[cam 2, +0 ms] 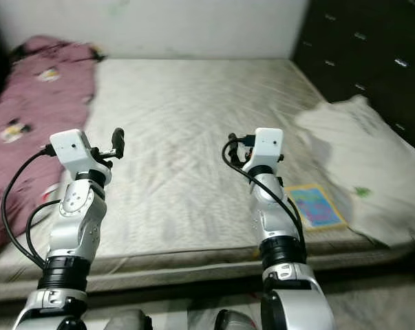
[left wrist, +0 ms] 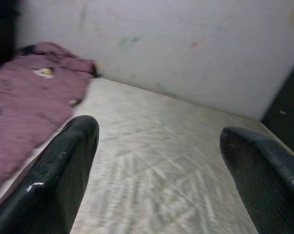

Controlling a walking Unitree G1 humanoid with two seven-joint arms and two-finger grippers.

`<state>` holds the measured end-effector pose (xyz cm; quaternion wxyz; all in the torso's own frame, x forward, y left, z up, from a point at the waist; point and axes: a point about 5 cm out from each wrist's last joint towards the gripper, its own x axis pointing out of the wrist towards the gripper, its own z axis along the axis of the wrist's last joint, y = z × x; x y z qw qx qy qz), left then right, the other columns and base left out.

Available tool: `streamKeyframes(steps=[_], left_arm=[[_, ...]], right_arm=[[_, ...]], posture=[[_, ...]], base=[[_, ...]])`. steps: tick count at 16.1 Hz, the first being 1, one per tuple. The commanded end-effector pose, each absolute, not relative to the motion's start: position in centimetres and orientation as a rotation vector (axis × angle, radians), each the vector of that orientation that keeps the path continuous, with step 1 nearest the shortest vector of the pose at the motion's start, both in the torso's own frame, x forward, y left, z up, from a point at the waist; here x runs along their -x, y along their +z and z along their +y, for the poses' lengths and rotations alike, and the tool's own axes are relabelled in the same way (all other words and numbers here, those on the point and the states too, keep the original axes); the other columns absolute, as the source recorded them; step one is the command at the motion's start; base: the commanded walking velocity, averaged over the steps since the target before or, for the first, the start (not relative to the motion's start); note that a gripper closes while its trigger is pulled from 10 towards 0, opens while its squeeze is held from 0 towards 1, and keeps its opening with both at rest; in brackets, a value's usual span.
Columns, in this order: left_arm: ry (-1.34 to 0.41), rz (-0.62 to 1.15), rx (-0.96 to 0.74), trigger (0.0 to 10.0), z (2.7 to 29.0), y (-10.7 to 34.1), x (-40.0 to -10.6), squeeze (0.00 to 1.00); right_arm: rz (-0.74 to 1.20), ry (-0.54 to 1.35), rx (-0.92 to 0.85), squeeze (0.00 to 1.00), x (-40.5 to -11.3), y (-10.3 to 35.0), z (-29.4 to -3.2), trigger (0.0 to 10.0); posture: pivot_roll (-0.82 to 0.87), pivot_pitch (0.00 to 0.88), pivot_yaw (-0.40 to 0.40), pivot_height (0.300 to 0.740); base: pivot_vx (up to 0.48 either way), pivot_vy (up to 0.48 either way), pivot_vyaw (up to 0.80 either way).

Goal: Clean up the room

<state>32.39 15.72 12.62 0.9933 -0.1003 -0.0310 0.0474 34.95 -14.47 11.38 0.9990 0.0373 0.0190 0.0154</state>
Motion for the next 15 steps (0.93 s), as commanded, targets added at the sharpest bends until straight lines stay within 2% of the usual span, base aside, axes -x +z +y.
streamKeyframes(steps=[1, 9, 15], left_arm=[[0.089, -0.059, 0.205, 10.0, 15.5, 12.7, -32.5, 0.00], [0.101, -0.036, 0.219, 10.0, 15.4, 12.1, -31.7, 0.00], [0.120, 0.020, 0.230, 10.0, 15.4, 10.6, -29.9, 0.00]], right_arm=[[0.037, 0.028, -0.073, 0.00, -35.2, 11.7, -14.7, 10.0], [0.051, 0.047, -0.042, 0.00, -34.5, 11.0, -14.6, 10.0], [0.123, 0.078, -0.041, 0.00, -32.5, 8.5, -14.1, 10.0]], posture=[[0.03, 0.000, -0.038, 0.740], [0.04, 0.000, -0.045, 0.740], [0.05, 0.000, -0.055, 0.740]], base=[[0.000, 0.480, 0.00], [0.000, 0.480, 0.00], [0.000, 0.480, 0.00]])
